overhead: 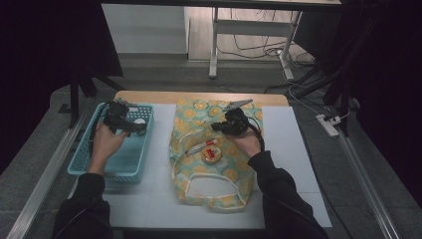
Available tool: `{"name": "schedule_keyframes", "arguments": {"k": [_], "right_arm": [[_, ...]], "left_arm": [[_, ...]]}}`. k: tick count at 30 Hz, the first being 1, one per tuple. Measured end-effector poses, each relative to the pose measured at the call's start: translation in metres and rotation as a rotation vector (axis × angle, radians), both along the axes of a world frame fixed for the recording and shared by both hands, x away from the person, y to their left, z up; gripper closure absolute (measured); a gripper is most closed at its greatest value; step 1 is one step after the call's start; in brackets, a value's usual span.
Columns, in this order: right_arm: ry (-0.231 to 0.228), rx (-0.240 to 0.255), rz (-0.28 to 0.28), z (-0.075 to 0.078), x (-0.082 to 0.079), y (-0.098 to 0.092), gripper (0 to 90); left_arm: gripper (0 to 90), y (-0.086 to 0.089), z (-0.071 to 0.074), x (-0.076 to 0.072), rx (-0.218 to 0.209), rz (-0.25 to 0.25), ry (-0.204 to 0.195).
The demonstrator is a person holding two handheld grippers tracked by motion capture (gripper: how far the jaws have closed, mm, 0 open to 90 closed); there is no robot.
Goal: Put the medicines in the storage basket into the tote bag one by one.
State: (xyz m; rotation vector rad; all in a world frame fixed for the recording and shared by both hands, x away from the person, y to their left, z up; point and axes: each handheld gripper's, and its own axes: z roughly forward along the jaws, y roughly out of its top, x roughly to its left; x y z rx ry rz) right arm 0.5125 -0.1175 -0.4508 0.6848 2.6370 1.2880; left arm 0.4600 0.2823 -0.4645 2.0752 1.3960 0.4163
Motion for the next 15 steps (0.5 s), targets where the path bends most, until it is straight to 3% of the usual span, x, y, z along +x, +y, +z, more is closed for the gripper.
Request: {"name": "schedule_keyframes", "arguments": {"k": [6, 15], "right_arm": [[0.001, -0.001, 0.001, 0.0, -0.001, -0.001, 90.0], [0.0, 0.0, 0.001, 0.0, -0.001, -0.002, 90.0]], "left_arm": [[0.0, 0.003, -0.011, 0.012, 0.025, 0.054, 0.019], [1.7, 0.008, -0.026, 0.025, 0.025, 0.06, 0.075]]}}
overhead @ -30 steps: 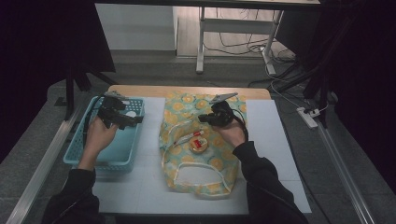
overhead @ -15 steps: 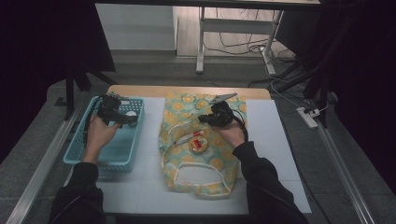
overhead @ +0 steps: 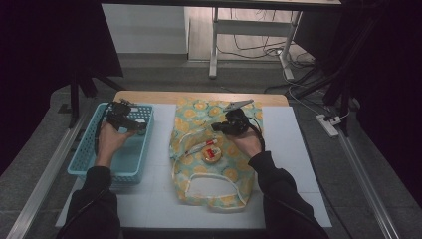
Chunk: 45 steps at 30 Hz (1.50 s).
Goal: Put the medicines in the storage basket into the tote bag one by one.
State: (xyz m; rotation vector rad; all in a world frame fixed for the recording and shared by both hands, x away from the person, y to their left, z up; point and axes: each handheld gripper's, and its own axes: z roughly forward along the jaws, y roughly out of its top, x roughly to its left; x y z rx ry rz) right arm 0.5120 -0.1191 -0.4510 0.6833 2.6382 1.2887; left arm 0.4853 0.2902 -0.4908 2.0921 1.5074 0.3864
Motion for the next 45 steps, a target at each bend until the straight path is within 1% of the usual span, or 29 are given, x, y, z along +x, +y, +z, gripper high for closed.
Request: {"name": "schedule_keyframes", "arguments": {"k": [2, 5, 6, 8, 11, 13, 14, 15, 18, 25, 26, 30, 32, 37, 41, 45], "right_arm": [[0.0, 0.0, 0.0, 0.0, 0.0, 0.001, 90.0], [-0.002, -0.001, 0.0, 0.0, -0.001, 0.001, 90.0], [0.0, -0.001, 0.001, 0.0, -0.001, 0.001, 90.0], [-0.002, -0.001, 0.001, 0.001, -0.001, 0.001, 90.0], [-0.004, 0.001, 0.0, 0.001, -0.001, 0.0, 90.0], [-0.004, 0.0, 0.001, 0.001, -0.001, 0.0, 90.0], [-0.003, 0.0, 0.002, 0.0, -0.001, 0.0, 90.0], [-0.003, 0.0, 0.002, 0.0, -0.001, 0.001, 90.0], [-0.002, 0.001, 0.002, 0.0, -0.001, 0.001, 90.0], [-0.001, -0.002, 0.0, 0.001, -0.002, 0.0, 90.0], [-0.003, -0.003, 0.0, 0.002, -0.002, 0.0, 90.0], [-0.003, -0.003, -0.004, 0.003, -0.002, -0.002, 90.0], [-0.004, -0.002, -0.005, 0.003, -0.002, -0.003, 90.0], [-0.003, 0.011, -0.005, 0.004, -0.002, -0.005, 90.0], [0.0, 0.016, -0.007, 0.002, -0.002, -0.006, 90.0], [0.003, 0.018, -0.012, 0.002, -0.002, -0.007, 90.0]], "left_arm": [[3.1, 0.0, -0.002, 0.003, -0.002, -0.005, 0.007], [7.6, -0.003, -0.005, 0.006, 0.015, -0.009, 0.026], [10.6, -0.004, -0.006, 0.007, 0.022, -0.012, 0.031], [18.5, -0.005, -0.007, 0.008, 0.022, -0.028, 0.045], [29.4, -0.008, -0.007, 0.008, 0.035, -0.045, 0.052], [41.4, -0.008, -0.006, 0.008, 0.026, -0.049, 0.053], [46.2, -0.008, -0.006, 0.008, 0.019, -0.048, 0.054], [49.0, -0.008, -0.007, 0.008, 0.018, -0.051, 0.061], [50.0, -0.007, -0.006, 0.008, 0.013, -0.048, 0.062], [50.4, -0.005, -0.003, 0.004, 0.023, -0.04, 0.078], [50.4, -0.004, -0.002, 0.003, 0.026, -0.042, 0.075], [50.4, 0.0, 0.004, -0.002, 0.016, -0.041, 0.063], [50.4, 0.002, 0.009, -0.004, 0.0, -0.038, 0.055], [50.5, 0.004, 0.02, -0.01, -0.025, -0.038, 0.03], [50.5, 0.004, 0.022, -0.012, -0.026, -0.041, 0.025], [50.5, 0.002, 0.025, -0.014, -0.021, -0.055, 0.017]]}}
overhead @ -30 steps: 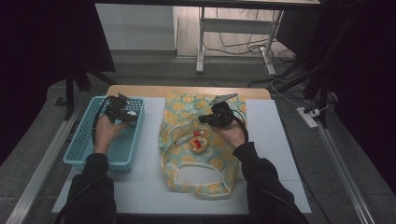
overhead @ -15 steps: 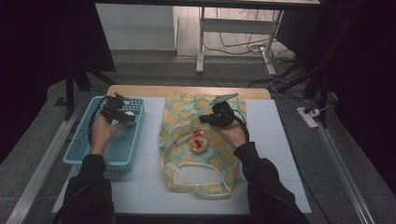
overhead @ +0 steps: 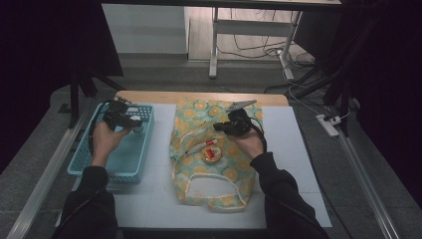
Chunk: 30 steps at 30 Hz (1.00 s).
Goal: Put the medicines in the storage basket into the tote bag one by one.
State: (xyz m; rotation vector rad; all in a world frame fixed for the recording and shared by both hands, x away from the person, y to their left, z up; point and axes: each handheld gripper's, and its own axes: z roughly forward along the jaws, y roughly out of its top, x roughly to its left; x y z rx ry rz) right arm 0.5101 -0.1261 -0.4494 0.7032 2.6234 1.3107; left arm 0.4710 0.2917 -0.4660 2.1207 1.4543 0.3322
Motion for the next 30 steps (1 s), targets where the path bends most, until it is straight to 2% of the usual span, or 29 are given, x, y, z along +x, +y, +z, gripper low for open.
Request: {"name": "schedule_keyframes", "arguments": {"k": [22, 30], "right_arm": [[0.011, 0.001, 0.004, -0.007, 0.001, 0.003, 90.0], [0.007, 0.0, 0.006, -0.006, 0.001, 0.003, 90.0]], "left_arm": [[50.5, -0.003, 0.034, -0.024, -0.022, -0.05, -0.06], [50.5, -0.006, 0.044, -0.03, -0.032, -0.07, -0.069]]}}
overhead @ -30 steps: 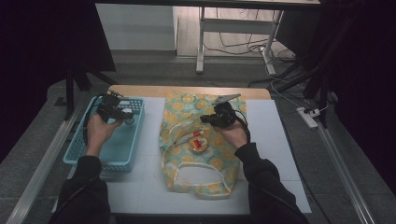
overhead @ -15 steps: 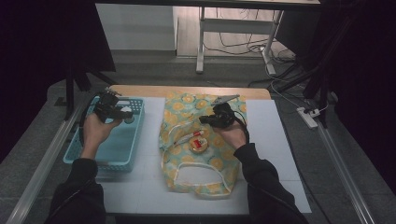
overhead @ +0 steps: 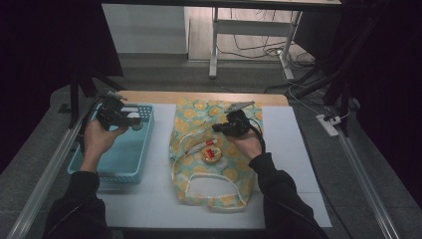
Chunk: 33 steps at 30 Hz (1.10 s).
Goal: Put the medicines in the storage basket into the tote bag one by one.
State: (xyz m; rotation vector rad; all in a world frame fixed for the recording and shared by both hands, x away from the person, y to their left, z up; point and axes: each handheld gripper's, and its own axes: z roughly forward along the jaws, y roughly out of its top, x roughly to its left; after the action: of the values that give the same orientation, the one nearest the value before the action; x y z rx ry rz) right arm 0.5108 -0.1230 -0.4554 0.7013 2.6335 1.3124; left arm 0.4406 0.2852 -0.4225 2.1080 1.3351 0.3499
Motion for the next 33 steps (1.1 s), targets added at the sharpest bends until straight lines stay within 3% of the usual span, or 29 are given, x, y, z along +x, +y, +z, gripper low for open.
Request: {"name": "schedule_keyframes", "arguments": {"k": [11, 33], "right_arm": [[-0.004, -0.001, 0.0, 0.002, 0.0, 0.0, 90.0], [-0.005, -0.005, 0.004, 0.002, 0.0, 0.001, 90.0]], "left_arm": [[50.6, -0.015, 0.012, -0.01, -0.022, -0.068, -0.017], [50.5, -0.075, 0.025, -0.021, -0.042, -0.251, -0.033]]}}
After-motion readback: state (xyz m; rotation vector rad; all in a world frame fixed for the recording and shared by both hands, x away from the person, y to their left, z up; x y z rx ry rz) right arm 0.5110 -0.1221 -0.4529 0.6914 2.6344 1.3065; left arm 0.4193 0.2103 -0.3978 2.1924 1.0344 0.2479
